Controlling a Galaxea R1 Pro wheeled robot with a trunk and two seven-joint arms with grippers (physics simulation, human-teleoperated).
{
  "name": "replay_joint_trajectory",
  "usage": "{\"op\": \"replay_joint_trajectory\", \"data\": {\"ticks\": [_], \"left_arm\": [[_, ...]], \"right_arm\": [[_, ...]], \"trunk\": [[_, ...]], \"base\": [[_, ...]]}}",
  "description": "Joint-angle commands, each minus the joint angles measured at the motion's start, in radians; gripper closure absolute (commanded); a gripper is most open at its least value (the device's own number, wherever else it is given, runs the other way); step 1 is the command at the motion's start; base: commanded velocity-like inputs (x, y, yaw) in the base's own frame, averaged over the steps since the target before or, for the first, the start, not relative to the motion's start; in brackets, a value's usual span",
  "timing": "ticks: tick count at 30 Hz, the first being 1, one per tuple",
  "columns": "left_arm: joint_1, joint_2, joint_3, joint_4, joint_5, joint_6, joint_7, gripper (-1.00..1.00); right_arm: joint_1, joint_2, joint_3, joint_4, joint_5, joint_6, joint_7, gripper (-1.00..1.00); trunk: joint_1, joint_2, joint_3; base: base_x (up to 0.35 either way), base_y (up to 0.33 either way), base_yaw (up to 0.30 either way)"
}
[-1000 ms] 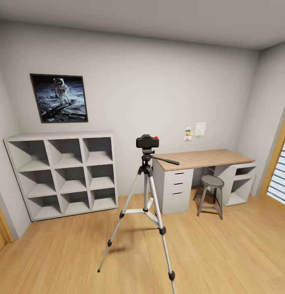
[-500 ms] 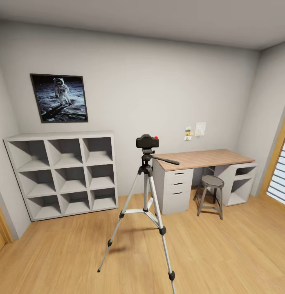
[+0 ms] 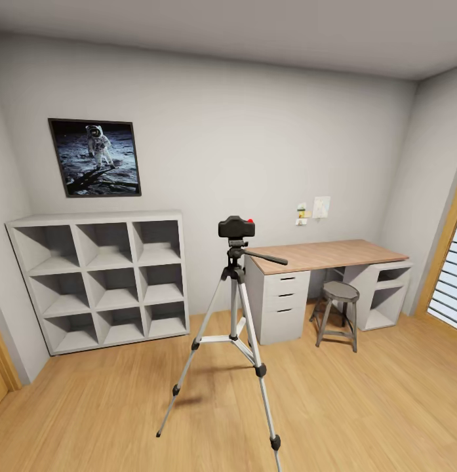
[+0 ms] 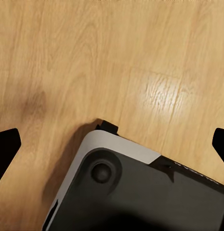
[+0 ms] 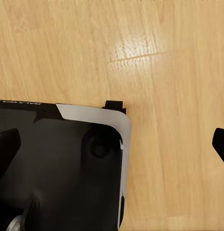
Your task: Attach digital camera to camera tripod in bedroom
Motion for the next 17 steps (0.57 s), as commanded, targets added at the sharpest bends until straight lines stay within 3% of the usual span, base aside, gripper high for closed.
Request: {"op": "replay_joint_trajectory", "data": {"ticks": [1,17], "left_arm": [[0.0,0.0,-0.008,-0.001,0.005,-0.002,0.004,-1.0],[0.0,0.0,-0.009,-0.001,0.005,-0.002,0.004,-1.0]], "right_arm": [[-0.001,0.001,-0.008,0.002,0.009,0.0,0.002,-1.0],[-0.001,0.032,-0.01,-0.004,0.008,-0.001,0.002,-1.0]], "trunk": [[0.0,-0.001,-0.001],[0.0,-0.001,-0.001]], "base": [[0.0,0.0,0.0],[0.0,0.0,0.0]]}}
